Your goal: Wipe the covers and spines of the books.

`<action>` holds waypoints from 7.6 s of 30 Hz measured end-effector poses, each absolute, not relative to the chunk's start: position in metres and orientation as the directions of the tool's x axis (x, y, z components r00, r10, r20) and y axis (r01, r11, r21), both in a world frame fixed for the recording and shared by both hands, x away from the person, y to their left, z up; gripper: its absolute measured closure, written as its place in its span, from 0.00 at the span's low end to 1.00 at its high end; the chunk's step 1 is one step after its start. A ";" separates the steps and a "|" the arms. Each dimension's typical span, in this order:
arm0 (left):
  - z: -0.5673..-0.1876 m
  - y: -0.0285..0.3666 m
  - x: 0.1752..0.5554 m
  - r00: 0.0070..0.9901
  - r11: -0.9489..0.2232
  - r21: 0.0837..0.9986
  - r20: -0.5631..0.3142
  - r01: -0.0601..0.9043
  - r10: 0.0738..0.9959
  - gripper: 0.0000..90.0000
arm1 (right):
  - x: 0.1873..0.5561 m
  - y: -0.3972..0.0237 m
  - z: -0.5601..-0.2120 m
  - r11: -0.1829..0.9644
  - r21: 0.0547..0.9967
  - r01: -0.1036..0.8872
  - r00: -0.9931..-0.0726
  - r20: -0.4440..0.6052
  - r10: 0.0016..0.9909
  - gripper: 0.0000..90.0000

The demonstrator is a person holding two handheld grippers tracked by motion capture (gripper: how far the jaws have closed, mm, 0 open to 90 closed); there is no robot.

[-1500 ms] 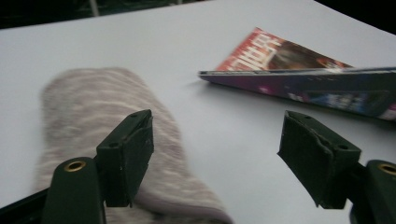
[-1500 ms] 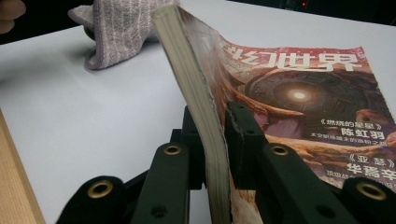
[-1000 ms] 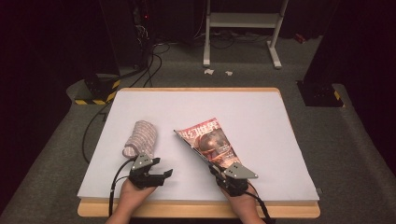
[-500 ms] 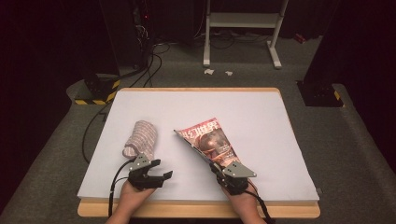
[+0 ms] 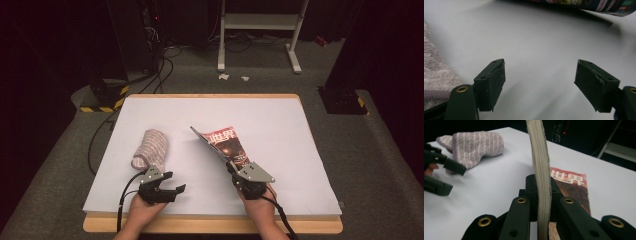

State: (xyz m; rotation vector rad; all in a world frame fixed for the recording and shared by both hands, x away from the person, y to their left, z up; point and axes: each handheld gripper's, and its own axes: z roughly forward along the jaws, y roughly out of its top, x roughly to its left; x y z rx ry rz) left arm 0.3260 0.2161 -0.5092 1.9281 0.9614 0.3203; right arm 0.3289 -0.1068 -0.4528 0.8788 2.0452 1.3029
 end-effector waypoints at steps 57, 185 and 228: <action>-0.510 0.217 0.327 0.662 -0.263 0.824 -0.169 0.501 0.730 0.29 | 0.349 -0.051 -0.353 0.178 0.983 0.041 -0.596 -0.119 0.794 0.94; -0.502 0.180 0.344 0.632 -0.329 0.770 -0.121 0.547 0.766 0.52 | 0.357 -0.134 -0.505 0.307 0.767 0.564 -0.585 0.108 0.804 0.48; -0.499 0.286 0.410 0.407 -0.286 0.722 0.007 0.629 0.913 0.25 | 0.313 -0.184 -0.499 0.288 0.807 0.516 -0.495 0.006 0.869 0.47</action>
